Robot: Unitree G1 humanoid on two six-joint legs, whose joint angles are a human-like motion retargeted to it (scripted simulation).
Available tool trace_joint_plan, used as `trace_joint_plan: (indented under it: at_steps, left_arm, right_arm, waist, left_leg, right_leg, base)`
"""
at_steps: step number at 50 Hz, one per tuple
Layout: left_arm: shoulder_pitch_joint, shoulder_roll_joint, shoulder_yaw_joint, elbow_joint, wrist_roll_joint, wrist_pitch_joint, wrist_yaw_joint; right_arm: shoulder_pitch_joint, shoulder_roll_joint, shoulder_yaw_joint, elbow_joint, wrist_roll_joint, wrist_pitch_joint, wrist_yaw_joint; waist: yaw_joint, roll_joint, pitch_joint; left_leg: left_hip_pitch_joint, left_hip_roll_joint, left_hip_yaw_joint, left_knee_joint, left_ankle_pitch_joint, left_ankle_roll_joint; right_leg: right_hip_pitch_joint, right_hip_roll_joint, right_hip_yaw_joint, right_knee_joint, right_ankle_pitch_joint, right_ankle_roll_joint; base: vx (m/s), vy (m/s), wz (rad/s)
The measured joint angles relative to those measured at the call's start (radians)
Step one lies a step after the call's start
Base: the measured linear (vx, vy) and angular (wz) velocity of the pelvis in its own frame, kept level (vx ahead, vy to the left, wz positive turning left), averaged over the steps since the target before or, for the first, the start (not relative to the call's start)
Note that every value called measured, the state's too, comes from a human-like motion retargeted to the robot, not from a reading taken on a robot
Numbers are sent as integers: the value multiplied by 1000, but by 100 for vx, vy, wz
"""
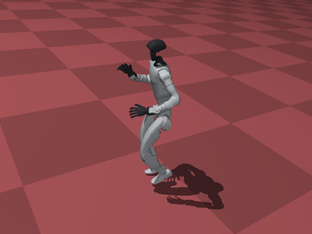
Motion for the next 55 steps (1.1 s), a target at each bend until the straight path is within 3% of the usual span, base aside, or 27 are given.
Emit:
trace_joint_plan:
  at_steps: [5,8,12,15,18,20,22,25,27,29,32,35,37,40,45,50,55]
  left_arm:
    - [18,-14,25,-26,34,11,9]
    - [78,-41,69,18,-13,2,-5]
    - [176,-137,87,121,-97,23,-8]
    - [172,-184,89,198,-127,60,2]
    - [-8,-183,88,234,-172,87,14]
    - [-146,-176,68,146,-215,77,13]
    - [-277,-160,30,-29,-261,37,13]
    - [-460,-143,-32,-320,-323,-50,29]
    - [-559,-130,-84,-460,-364,-83,32]
    - [-618,-119,-121,-547,-399,-93,30]
    - [-616,-108,-150,-582,-427,-74,30]
    - [-499,-111,-167,-461,-423,-18,-7]
    - [-391,-116,-165,-268,-385,14,-65]
    - [-200,-107,-129,-61,-344,39,-116]
    - [54,-46,15,-23,-335,40,-105]
    - [172,-23,140,-68,-347,29,-107]
    - [155,-86,113,-39,-378,37,-148]
  right_arm:
    - [-99,33,-44,1,-31,20,-54]
    - [-143,87,-56,-12,-6,11,-51]
    - [-103,120,-15,-64,29,-23,19]
    - [-72,125,22,-77,45,-23,60]
    - [-35,129,77,50,78,0,119]
    - [22,114,128,190,127,15,186]
    - [98,93,173,326,207,27,256]
    - [217,67,226,500,312,43,335]
    - [288,53,238,577,353,57,365]
    - [338,48,239,621,379,71,361]
    - [334,56,231,640,384,76,295]
    - [207,84,210,597,350,59,198]
    - [72,104,194,484,307,42,129]
    - [-57,125,136,207,252,13,47]
    - [-148,116,11,-92,195,-17,-67]
    - [-104,113,-37,-139,207,-7,-74]
    - [43,160,6,-56,245,-8,3]
  waist:
    - [117,41,55]
    - [143,3,70]
    - [80,-84,42]
    - [1,-126,37]
    - [-72,-146,54]
    - [-116,-135,57]
    - [-159,-117,53]
    - [-187,-87,43]
    - [-159,-56,47]
    - [-117,-31,57]
    - [-56,-19,76]
    - [-8,4,117]
    - [8,20,147]
    - [46,34,140]
    - [121,24,95]
    - [148,-21,66]
    - [76,-71,19]
  left_leg:
    - [-179,80,-33,264,-105,47]
    - [-155,34,-3,100,-107,33]
    - [-46,-99,48,-163,-81,24]
    - [7,-146,64,-168,-238,95]
    - [22,-145,71,-186,-317,137]
    - [39,-144,51,-244,-278,118]
    - [51,-147,24,-327,-146,53]
    - [9,-130,-29,-369,76,-60]
    - [-49,-75,-42,-264,108,-84]
    - [-105,1,-31,-91,56,-59]
    - [-188,105,-12,201,-58,17]
    - [-238,176,-28,354,-154,91]
    - [-227,182,-30,310,-181,106]
    - [-204,164,-11,174,-157,95]
    - [-230,140,21,116,-67,66]
    - [-205,135,63,103,-70,74]
    - [-1,41,161,-193,-39,39]
  right_leg:
    - [54,48,-30,46,-244,-117]
    - [77,25,-9,44,-243,-102]
    - [-17,-66,20,298,-99,10]
    - [-166,-123,15,648,-55,50]
    - [-323,-145,34,818,-57,20]
    - [-368,-147,31,774,-71,-8]
    - [-350,-138,25,602,-62,-11]
    - [-286,-109,18,279,28,4]
    - [-227,-70,3,110,94,11]
    - [-173,-37,-23,26,103,-3]
    - [-128,-14,-54,32,-18,-61]
    - [-106,19,-60,61,-166,-118]
    - [-85,38,-49,47,-179,-115]
    - [-74,43,-27,3,-145,-95]
    - [-71,14,-10,-47,-113,-78]
    - [-62,-24,-9,-58,-90,-52]
    - [-69,-100,-22,-35,22,15]
  base:
    - [13,-6,4]
    - [23,-3,-11]
    - [22,1,-26]
    - [17,3,-48]
    - [11,2,-6]
    - [8,-1,64]
    - [5,-5,118]
    - [0,-7,107]
    - [-3,-6,50]
    - [-4,-7,17]
    - [-3,-8,-9]
    - [2,-7,-41]
    - [7,-4,-55]
    - [12,-2,-54]
    - [15,1,-14]
    - [11,7,-4]
    - [4,14,3]
